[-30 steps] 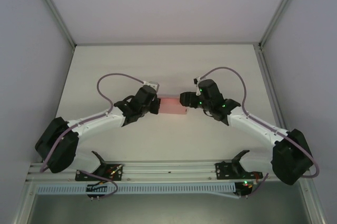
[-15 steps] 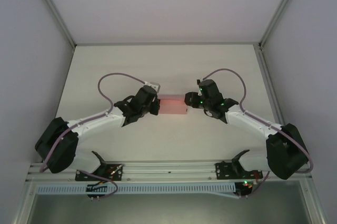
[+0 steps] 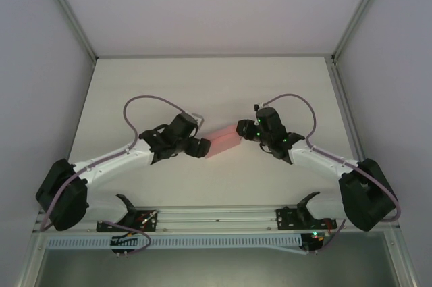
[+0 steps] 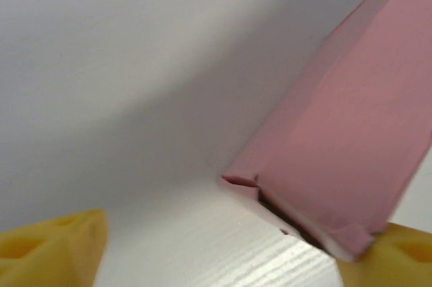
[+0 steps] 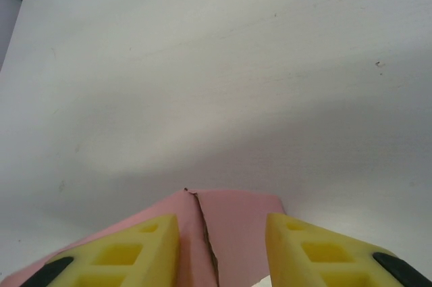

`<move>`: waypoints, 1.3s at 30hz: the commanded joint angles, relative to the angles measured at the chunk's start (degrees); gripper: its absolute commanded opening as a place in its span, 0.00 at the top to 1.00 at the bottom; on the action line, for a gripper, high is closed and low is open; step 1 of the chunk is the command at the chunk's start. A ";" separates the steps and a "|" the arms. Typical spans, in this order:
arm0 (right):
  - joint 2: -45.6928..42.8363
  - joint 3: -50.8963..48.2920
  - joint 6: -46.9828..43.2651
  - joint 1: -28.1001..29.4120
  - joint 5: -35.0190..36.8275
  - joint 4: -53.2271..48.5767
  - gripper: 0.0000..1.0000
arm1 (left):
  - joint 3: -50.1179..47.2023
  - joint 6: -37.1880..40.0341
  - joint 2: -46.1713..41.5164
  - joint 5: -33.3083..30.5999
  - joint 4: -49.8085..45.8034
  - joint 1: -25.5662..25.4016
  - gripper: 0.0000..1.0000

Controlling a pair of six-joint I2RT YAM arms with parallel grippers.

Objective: Assemble paper box

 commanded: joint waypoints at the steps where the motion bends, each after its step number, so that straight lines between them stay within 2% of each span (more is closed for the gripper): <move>1: 2.05 -4.26 0.95 1.51 -1.69 -10.29 0.65 | 2.21 0.52 -1.54 4.29 -2.10 -0.86 0.00; 9: 3.22 -7.01 3.13 1.91 -2.70 -8.12 0.68 | 4.92 -0.53 -2.25 6.59 -1.66 -0.12 0.00; 12: 3.57 -7.11 2.85 1.95 -2.33 -8.25 0.72 | 4.64 -3.22 -2.25 6.87 -1.59 2.89 0.00; 18: 5.22 -7.05 3.00 1.90 -3.09 -7.50 0.75 | -1.58 -4.77 -2.13 16.33 5.37 10.99 0.00; 21: 5.76 -6.82 3.06 1.97 -2.74 -7.37 0.75 | -3.78 -3.29 -1.25 19.10 7.52 11.29 0.01; 25: 5.86 -7.00 3.35 1.97 -2.35 -6.99 0.77 | -10.11 -3.03 -0.41 19.54 11.48 11.48 0.04; 29: 7.06 -7.55 2.83 1.84 -2.20 -6.33 0.78 | -15.29 -1.96 1.22 22.22 16.62 11.41 0.21; 34: 8.49 -9.64 -1.53 1.70 -4.79 -0.03 0.83 | -20.97 0.79 3.64 22.49 24.09 10.68 0.32; 35: 8.71 -10.04 -3.23 1.68 -5.58 1.21 0.83 | -22.06 1.36 4.40 22.13 25.11 10.45 0.38; 39: 8.68 -10.95 -8.75 1.14 -7.19 4.88 0.87 | -24.99 1.98 6.97 21.89 28.72 9.87 0.51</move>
